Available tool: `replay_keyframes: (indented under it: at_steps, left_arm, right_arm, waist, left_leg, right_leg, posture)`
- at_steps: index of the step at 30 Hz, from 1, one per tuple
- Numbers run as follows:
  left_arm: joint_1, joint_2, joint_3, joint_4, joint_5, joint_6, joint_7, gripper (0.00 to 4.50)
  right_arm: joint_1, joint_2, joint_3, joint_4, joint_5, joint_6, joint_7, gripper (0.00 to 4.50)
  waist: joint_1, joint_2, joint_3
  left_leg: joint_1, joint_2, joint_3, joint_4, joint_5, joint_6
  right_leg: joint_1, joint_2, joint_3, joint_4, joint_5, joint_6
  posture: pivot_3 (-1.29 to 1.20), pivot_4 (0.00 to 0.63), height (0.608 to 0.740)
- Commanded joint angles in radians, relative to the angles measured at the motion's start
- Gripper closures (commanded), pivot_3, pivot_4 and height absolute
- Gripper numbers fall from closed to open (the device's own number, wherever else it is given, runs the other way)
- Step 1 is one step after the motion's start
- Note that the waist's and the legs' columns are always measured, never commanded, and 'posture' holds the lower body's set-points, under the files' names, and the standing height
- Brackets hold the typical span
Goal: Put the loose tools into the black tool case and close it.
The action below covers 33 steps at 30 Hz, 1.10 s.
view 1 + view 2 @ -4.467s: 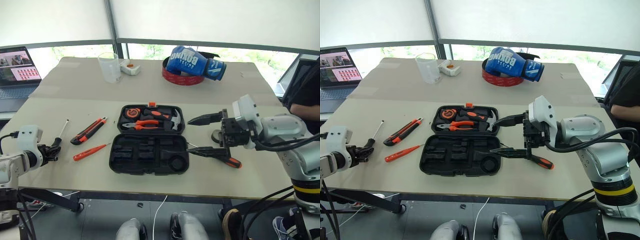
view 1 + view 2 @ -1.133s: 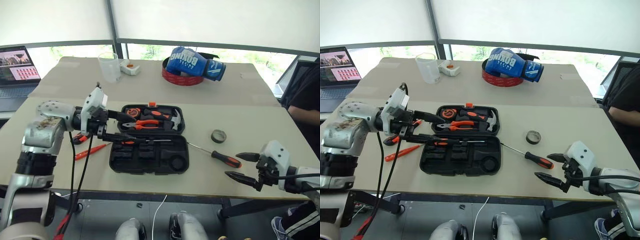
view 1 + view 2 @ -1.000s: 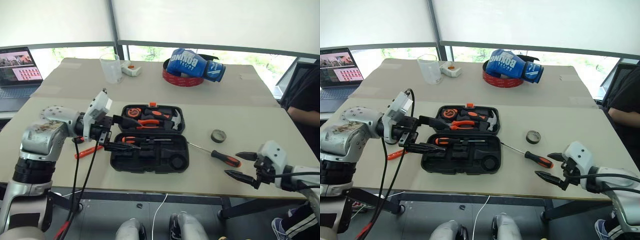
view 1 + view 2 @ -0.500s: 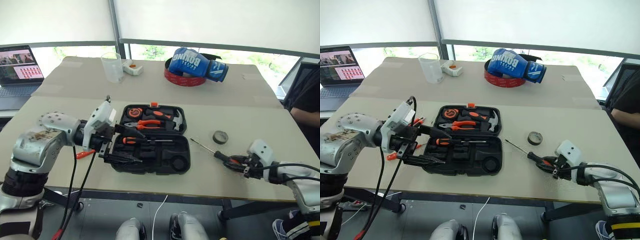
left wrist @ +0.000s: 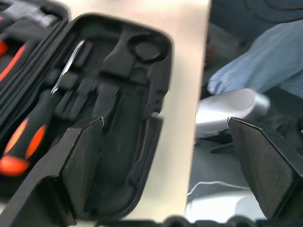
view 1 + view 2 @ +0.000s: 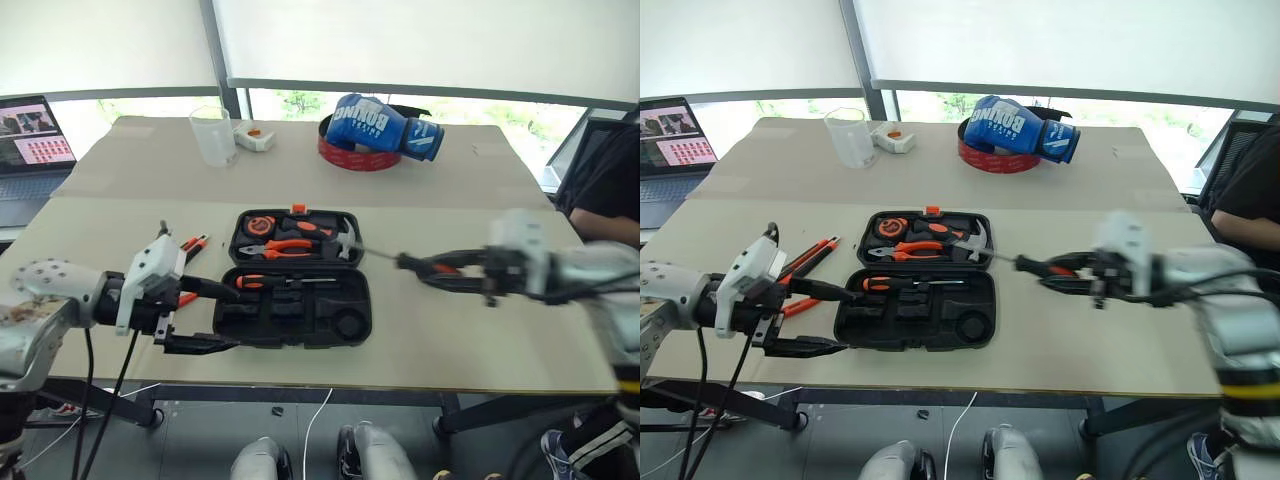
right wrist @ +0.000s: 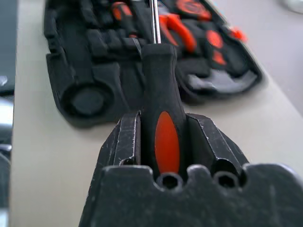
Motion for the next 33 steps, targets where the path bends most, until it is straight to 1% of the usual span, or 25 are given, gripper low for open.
replay_keyframes:
  at_steps: [1, 5, 7, 10, 12, 18, 21, 27, 29, 32, 33]
  left_arm:
    - [0.0, 0.023, 0.044, 0.017, -0.002, -0.021, 0.015, 0.0]
    - [0.021, 0.031, 0.086, 0.03, -0.012, -0.017, 0.03, 0.0]
    - [0.032, 0.03, 0.098, 0.03, -0.013, -0.021, 0.037, 0.0]
    - [0.04, 0.01, 0.107, 0.007, -0.025, -0.014, 0.065, 0.0]
    - [0.042, 0.004, 0.106, -0.007, -0.032, -0.009, 0.077, 0.0]
    - [0.015, 0.003, 0.088, 0.003, -0.039, -0.016, 0.093, 0.0]
    - [-0.008, 0.004, 0.079, 0.017, -0.041, -0.015, 0.097, 0.0]
    - [-0.028, 0.001, 0.055, 0.038, -0.033, -0.03, 0.091, 0.0]
    - [-0.033, -0.002, 0.046, 0.044, -0.03, -0.037, 0.091, 0.0]
    - [-0.038, -0.007, 0.034, 0.049, -0.028, -0.045, 0.092, 0.0]
    - [-0.039, -0.009, 0.031, 0.052, -0.028, -0.049, 0.09, 0.0]
  right_arm:
    - [-0.099, 0.069, 0.105, 0.089, -0.099, -0.035, -0.001, 3.44]
    - [-0.2, 0.171, 0.216, 0.172, -0.177, -0.041, 0.011, 3.44]
    - [-0.219, 0.198, 0.237, 0.194, -0.194, -0.03, 0.015, 3.44]
    - [-0.211, 0.227, 0.274, 0.232, -0.241, -0.036, 0.003, 3.44]
    - [-0.209, 0.242, 0.28, 0.246, -0.255, -0.04, 0.0, 3.44]
    - [-0.239, 0.291, 0.253, 0.281, -0.251, 0.027, -0.027, 3.44]
    - [-0.257, 0.307, 0.234, 0.289, -0.232, 0.079, -0.027, 3.44]
    - [-0.242, 0.301, 0.245, 0.258, -0.235, 0.076, -0.013, 3.44]
    - [-0.235, 0.307, 0.244, 0.24, -0.23, 0.082, -0.016, 2.42]
    - [-0.235, 0.321, 0.213, 0.21, -0.207, 0.109, -0.039, 1.51]
    - [-0.236, 0.321, 0.202, 0.193, -0.194, 0.127, -0.041, 1.11]
  waist:
    - [0.011, 0.001, 0.0]
    - [0.015, 0.001, 0.001]
    - [0.014, 0.001, 0.001]
    - [0.015, 0.001, 0.001]
    - [0.012, 0.001, 0.001]
    - [-0.002, 0.001, 0.0]
    - [-0.004, 0.001, 0.0]
    - [-0.001, 0.001, 0.001]
    - [-0.001, 0.001, 0.001]
    - [-0.003, 0.001, 0.001]
    - [-0.003, 0.001, 0.001]
  left_leg:
    - [-0.002, 0.0, 0.0, 0.0, 0.001, -0.001]
    - [-0.008, -0.001, 0.002, 0.003, 0.001, -0.001]
    - [-0.011, -0.001, 0.002, 0.003, 0.001, -0.001]
    - [-0.012, -0.001, 0.002, 0.004, 0.001, -0.001]
    - [-0.012, -0.001, 0.002, 0.005, 0.001, -0.001]
    - [-0.004, 0.001, 0.002, 0.005, 0.001, -0.003]
    - [-0.003, 0.001, 0.002, 0.004, 0.002, -0.004]
    - [-0.004, 0.001, 0.002, 0.003, 0.002, -0.004]
    - [-0.004, 0.001, 0.002, 0.003, 0.002, -0.004]
    - [-0.003, 0.002, 0.002, 0.003, 0.002, -0.004]
    - [-0.003, 0.002, 0.002, 0.003, 0.002, -0.004]
  right_leg:
    - [-0.001, 0.0, 0.0, 0.001, -0.001, -0.002]
    - [-0.007, 0.002, -0.001, 0.005, 0.0, -0.012]
    - [-0.01, 0.002, -0.001, 0.005, 0.0, -0.013]
    - [-0.01, 0.002, -0.002, 0.005, -0.001, -0.012]
    - [-0.01, 0.001, -0.001, 0.006, -0.003, -0.007]
    - [-0.004, 0.001, 0.0, 0.007, -0.003, -0.007]
    - [-0.004, 0.002, 0.001, 0.007, -0.003, -0.007]
    - [-0.005, 0.002, 0.0, 0.007, -0.003, -0.008]
    - [-0.005, 0.002, 0.0, 0.007, -0.003, -0.008]
    - [-0.005, 0.002, 0.0, 0.007, -0.003, -0.008]
    - [-0.005, 0.002, 0.0, 0.007, -0.003, -0.008]
  posture:
    - [0.0, 0.15, 0.714]
    - [0.0, 0.15, 0.714]
    - [0.0, 0.15, 0.714]
    - [0.0, 0.15, 0.714]
    - [0.0, 0.15, 0.714]
    - [0.0, 0.15, 0.714]
    - [0.0, 0.15, 0.714]
    - [0.0, 0.15, 0.714]
    - [0.0, 0.15, 0.714]
    - [0.0, 0.15, 0.714]
    - [0.0, 0.15, 0.714]
